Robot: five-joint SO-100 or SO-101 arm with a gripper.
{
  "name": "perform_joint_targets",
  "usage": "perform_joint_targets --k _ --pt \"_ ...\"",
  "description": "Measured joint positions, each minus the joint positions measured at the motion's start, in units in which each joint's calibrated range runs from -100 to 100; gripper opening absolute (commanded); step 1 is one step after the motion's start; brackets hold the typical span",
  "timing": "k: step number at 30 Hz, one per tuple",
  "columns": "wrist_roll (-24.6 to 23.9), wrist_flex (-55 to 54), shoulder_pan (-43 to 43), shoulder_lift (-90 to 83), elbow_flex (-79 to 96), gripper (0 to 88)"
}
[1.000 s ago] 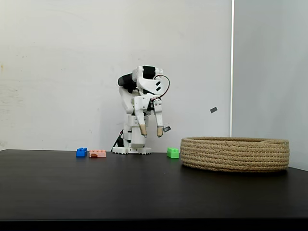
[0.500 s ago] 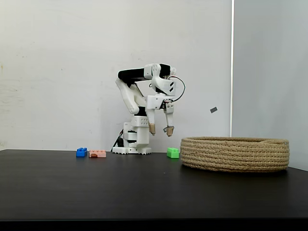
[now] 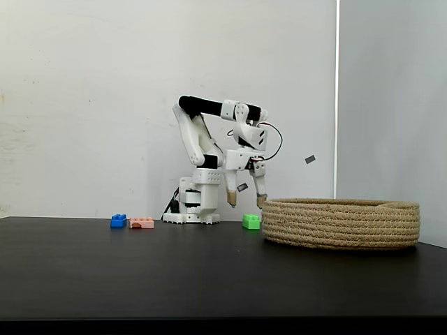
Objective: Place the lego blocks in the tray
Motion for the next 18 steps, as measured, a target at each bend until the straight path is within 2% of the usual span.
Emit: perform_joint_targets --k 18 --pt "-0.15 -8.61 -1.95 0.85 9.54 25.4"
